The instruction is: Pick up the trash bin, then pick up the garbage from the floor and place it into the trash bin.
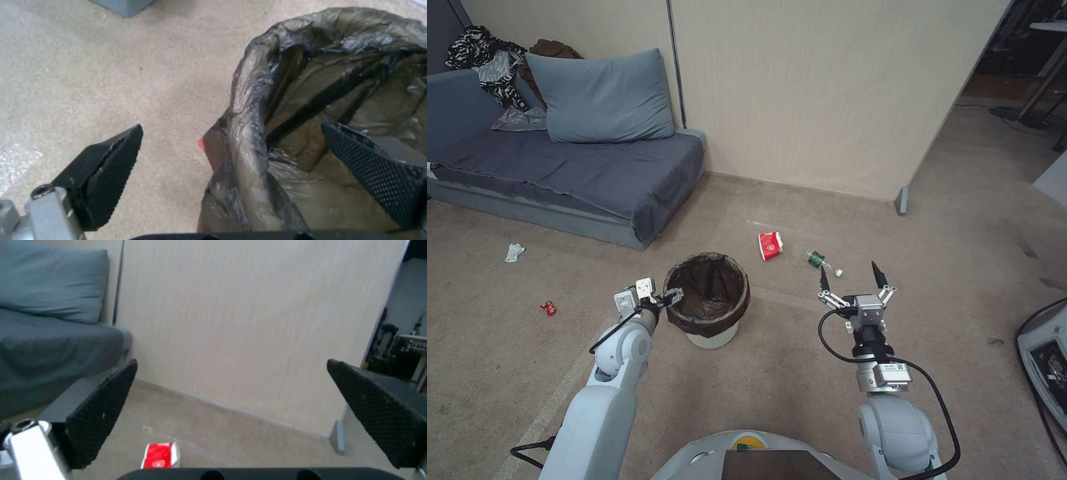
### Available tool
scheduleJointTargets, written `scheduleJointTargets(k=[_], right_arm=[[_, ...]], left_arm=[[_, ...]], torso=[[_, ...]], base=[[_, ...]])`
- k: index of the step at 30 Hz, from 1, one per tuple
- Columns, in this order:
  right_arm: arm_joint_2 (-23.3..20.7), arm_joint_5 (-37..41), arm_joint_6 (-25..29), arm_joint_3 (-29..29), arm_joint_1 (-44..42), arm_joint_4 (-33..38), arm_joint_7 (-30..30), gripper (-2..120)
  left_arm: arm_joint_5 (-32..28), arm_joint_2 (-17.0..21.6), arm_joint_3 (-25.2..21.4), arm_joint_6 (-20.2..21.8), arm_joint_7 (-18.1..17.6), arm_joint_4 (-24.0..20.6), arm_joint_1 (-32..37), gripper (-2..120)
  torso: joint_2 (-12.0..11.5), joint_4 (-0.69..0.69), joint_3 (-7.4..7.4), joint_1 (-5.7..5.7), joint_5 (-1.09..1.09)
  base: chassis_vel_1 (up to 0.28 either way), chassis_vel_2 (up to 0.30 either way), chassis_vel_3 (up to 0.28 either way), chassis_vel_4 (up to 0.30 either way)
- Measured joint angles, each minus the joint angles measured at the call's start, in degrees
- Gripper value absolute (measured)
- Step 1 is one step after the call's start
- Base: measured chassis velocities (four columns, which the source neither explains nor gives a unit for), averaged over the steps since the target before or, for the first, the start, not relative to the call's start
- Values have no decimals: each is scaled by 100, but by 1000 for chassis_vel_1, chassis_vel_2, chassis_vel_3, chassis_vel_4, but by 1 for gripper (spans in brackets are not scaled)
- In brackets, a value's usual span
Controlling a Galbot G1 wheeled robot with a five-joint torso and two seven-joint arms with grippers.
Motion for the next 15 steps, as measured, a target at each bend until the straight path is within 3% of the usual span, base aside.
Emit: scheduleJointTargets(k=[9,12,15], right_arm=[[0,8,0,18,5,0,2,100],[0,13,4,14,6,-2,3,100],[0,14,8,10,5,-2,2,100]], left_arm=[[31,-45,33,15,90,243,-49,91],[33,-50,55,68,141,302,-36,76],[33,-57,67,78,153,342,-35,70]], torso=[[0,0,0,0,0],[0,0,0,0,0],[0,0,0,0,0]], base=[[0,0,0,0],[0,0,0,0],[0,0,0,0]])
